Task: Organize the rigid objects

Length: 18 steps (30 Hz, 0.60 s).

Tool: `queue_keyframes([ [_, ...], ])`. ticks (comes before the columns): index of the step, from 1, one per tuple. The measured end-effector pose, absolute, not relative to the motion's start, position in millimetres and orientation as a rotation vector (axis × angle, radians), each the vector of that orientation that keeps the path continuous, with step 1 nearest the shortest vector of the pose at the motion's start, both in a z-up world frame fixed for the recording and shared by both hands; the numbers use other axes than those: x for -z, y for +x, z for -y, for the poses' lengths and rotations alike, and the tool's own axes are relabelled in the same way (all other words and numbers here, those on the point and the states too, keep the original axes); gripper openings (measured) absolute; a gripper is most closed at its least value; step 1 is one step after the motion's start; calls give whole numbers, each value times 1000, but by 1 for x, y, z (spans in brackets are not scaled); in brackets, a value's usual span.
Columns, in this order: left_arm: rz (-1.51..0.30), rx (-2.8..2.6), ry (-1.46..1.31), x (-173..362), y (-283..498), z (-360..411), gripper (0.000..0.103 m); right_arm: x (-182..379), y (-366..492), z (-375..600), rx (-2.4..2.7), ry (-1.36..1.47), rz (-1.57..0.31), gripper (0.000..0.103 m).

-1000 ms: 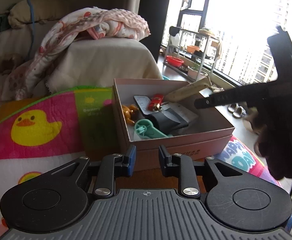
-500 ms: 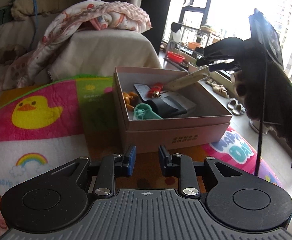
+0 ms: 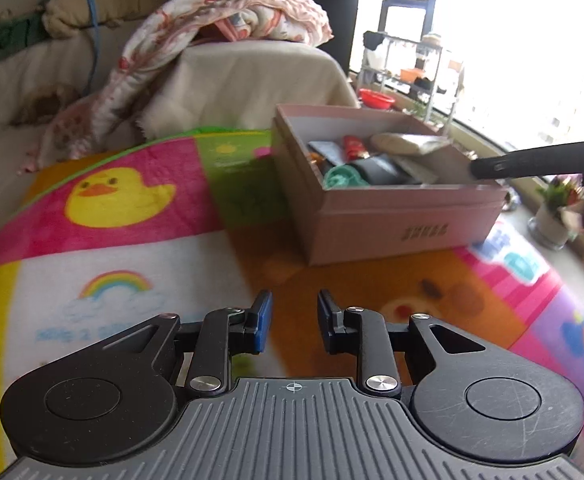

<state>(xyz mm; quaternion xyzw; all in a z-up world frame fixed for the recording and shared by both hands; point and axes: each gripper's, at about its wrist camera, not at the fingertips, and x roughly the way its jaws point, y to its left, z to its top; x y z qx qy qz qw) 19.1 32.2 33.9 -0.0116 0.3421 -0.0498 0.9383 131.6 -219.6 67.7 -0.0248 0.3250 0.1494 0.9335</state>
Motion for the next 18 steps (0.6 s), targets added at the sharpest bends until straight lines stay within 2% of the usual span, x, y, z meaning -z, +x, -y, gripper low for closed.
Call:
queue_keyframes([
  [1, -700, 79, -3, -32, 14, -34, 28, -70, 115, 224, -319, -42, -636, 52],
  [2, -706, 62, 10, -30, 10, -35, 28, -70, 100, 228, -319, -16, -625, 78],
  [4, -740, 55, 21, -21, 5, -34, 28, -64, 76, 235, -272, 48, -611, 90],
  [12, -691, 76, -16, -10, 6, -17, 28, -8, 54, 220, -180, 21, -754, 92],
  [15, -674, 97, -7, -8, 11, -9, 28, -2, 50, 204, -160, -76, -734, 97],
  [16, -667, 101, -1, -7, 11, -6, 28, -2, 50, 201, -156, -93, -736, 102],
  [18, -656, 112, 19, -6, 12, 0, 29, -1, 53, 201, -146, -86, -751, 103],
])
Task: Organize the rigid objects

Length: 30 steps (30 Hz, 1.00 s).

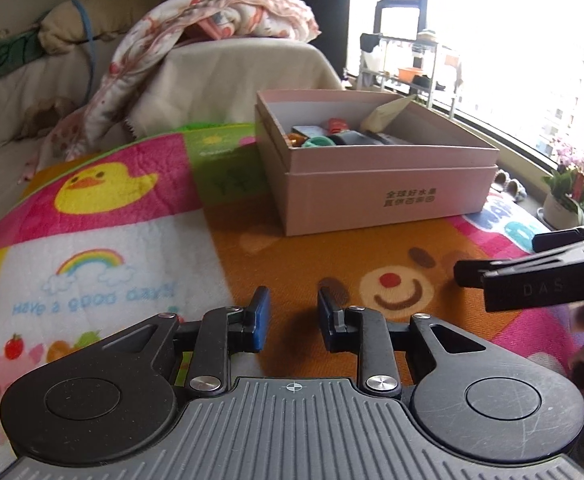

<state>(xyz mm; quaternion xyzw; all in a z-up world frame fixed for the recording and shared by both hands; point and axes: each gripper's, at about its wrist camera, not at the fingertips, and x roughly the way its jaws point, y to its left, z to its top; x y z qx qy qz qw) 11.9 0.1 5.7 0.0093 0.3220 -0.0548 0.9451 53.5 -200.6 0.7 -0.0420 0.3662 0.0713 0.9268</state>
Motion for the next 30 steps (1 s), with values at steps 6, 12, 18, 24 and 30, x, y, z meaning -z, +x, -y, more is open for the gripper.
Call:
queue_keyframes([
  [6, -659, 102, -28, -7, 15, -3, 30, 1, 51, 207, -147, -46, -733, 103],
  [12, -645, 66, -18, -5, 20, 9, 32, 3, 47, 202, -141, -48, -699, 103],
  [18, -636, 33, 18, -5, 21, 24, 34, 5, 44, 202, -125, -32, -688, 103],
  [24, -635, 55, -6, -4, 22, 24, 34, 5, 43, 202, -120, -27, -685, 103],
  [30, -633, 50, -2, -3, 23, 25, 34, 5, 43, 202, -120, -30, -685, 103],
])
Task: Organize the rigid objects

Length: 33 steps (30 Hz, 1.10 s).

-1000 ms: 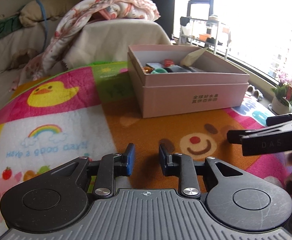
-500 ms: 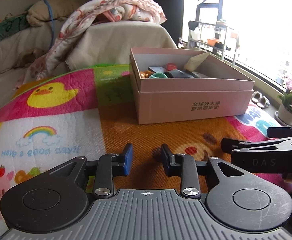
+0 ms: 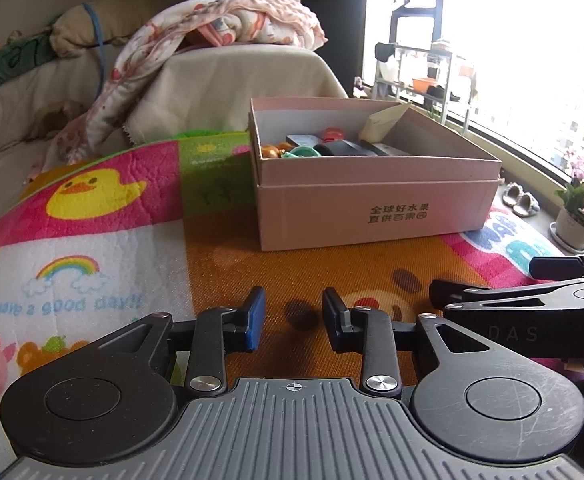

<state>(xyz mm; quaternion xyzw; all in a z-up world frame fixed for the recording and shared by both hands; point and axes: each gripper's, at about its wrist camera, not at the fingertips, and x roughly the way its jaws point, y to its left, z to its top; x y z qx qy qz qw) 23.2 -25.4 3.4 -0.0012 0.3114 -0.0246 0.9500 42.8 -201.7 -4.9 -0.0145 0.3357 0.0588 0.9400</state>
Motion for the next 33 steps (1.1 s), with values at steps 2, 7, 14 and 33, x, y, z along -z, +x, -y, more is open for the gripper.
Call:
queue_keyframes([
  [2, -633, 47, 7, -3, 23, 26, 34, 5, 43, 202, -121, -28, -684, 103],
  [7, -632, 46, 9, -3, 23, 27, 34, 5, 43, 202, -120, -28, -684, 103],
  [14, -632, 46, 10, -3, 23, 28, 34, 5, 43, 202, -121, -28, -684, 103],
  [33, -631, 43, 16, -3, 23, 29, 34, 5, 43, 202, -121, -28, -684, 103],
])
